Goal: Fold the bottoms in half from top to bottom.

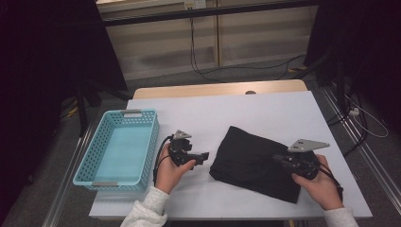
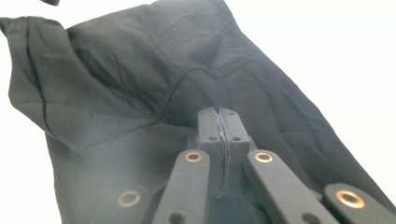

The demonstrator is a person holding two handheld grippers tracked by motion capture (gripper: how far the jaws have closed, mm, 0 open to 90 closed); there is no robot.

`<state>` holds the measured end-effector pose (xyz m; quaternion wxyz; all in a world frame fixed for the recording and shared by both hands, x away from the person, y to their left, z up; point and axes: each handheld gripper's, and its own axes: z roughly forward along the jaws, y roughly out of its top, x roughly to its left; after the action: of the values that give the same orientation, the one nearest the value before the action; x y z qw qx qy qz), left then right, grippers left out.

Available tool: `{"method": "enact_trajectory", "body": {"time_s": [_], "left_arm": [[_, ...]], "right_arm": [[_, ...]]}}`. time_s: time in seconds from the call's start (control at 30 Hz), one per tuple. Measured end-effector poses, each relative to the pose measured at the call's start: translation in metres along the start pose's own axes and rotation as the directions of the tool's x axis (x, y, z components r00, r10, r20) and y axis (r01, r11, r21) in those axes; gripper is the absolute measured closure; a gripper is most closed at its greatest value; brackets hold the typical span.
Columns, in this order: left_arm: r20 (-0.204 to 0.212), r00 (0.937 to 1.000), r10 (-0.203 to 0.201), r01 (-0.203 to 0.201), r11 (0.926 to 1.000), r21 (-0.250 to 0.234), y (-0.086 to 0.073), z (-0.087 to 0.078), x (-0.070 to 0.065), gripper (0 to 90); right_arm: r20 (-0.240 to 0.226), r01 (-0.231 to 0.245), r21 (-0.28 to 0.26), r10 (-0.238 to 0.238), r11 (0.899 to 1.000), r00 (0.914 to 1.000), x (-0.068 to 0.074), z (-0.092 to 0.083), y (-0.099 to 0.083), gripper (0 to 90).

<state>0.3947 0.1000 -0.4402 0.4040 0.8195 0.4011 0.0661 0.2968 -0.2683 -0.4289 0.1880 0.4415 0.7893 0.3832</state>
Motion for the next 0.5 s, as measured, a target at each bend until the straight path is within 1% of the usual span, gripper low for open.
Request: {"method": "enact_trajectory", "body": {"time_s": [0.03, 0.1, 0.13, 0.2, 0.23, 0.27, 0.3, 0.33, 0.37, 0.4, 0.43, 0.47, 0.5], "left_arm": [[0.003, 1.0000, 0.004, -0.004, 1.0000, 0.004, 0.000, 0.002, -0.002, 19.7], [-0.004, 0.9999, 0.012, -0.012, 0.9999, 0.009, 0.000, 0.004, -0.005, 19.7], [-0.001, 1.0000, 0.008, -0.008, 0.9999, 0.007, 0.000, 0.006, -0.007, 19.7], [0.011, 0.9998, 0.016, -0.017, 0.9997, 0.017, 0.001, 0.008, -0.010, 19.7], [0.017, 0.9996, 0.022, -0.022, 0.9995, 0.021, 0.002, 0.009, -0.012, 19.9], [0.022, 0.9995, 0.024, -0.025, 0.9994, 0.024, 0.002, 0.010, -0.014, 19.9], [0.026, 0.9994, 0.023, -0.024, 0.9994, 0.023, 0.002, 0.012, -0.015, 19.9], [0.034, 0.9991, 0.024, -0.025, 0.9994, 0.026, 0.002, 0.013, -0.017, 20.0], [0.034, 0.9991, 0.027, -0.028, 0.9992, 0.029, 0.002, 0.014, -0.017, 20.2], [0.036, 0.9990, 0.027, -0.028, 0.9991, 0.032, 0.002, 0.015, -0.018, 20.3], [0.039, 0.9989, 0.028, -0.030, 0.9990, 0.033, 0.002, 0.016, -0.019, 20.3], [0.039, 0.9987, 0.034, -0.035, 0.9985, 0.042, 0.002, 0.016, -0.019, 20.3], [0.039, 0.9987, 0.034, -0.036, 0.9985, 0.040, 0.001, 0.017, -0.020, 20.3]], "right_arm": [[0.009, 0.000, -0.002, 0.000, 1.000, 1.0000, -0.002, -0.004, -0.002, 89.3], [0.018, 0.004, 0.010, -0.004, 1.000, 0.9998, -0.006, -0.011, -0.006, 89.2], [0.026, 0.004, 0.013, -0.004, 1.000, 0.9996, -0.007, -0.013, -0.008, 89.0], [0.046, 0.001, 0.033, -0.003, 0.999, 0.9989, -0.010, -0.014, -0.013, 88.6], [0.047, -0.014, 0.041, 0.012, 0.999, 0.9988, -0.012, -0.013, -0.016, 87.9], [0.047, -0.018, 0.052, 0.015, 0.998, 0.9988, -0.013, -0.012, -0.019, 86.8], [0.042, -0.019, 0.075, 0.016, 0.997, 0.9990, -0.014, -0.011, -0.021, 82.2], [0.041, -0.020, 0.091, 0.017, 0.996, 0.9990, -0.015, -0.010, -0.022, 75.6], [0.049, -0.014, 0.086, 0.010, 0.996, 0.9987, -0.015, -0.010, -0.023, 68.7], [0.043, -0.006, 0.080, 0.002, 0.997, 0.9991, -0.016, -0.011, -0.022, 62.9], [0.053, -0.013, 0.064, 0.010, 0.998, 0.9986, -0.017, -0.012, -0.021, 58.7], [0.072, -0.025, 0.047, 0.021, 0.999, 0.9972, -0.019, -0.014, -0.019, 55.6], [0.087, -0.041, 0.032, 0.038, 0.999, 0.9955, -0.021, -0.015, -0.017, 54.5]]}}
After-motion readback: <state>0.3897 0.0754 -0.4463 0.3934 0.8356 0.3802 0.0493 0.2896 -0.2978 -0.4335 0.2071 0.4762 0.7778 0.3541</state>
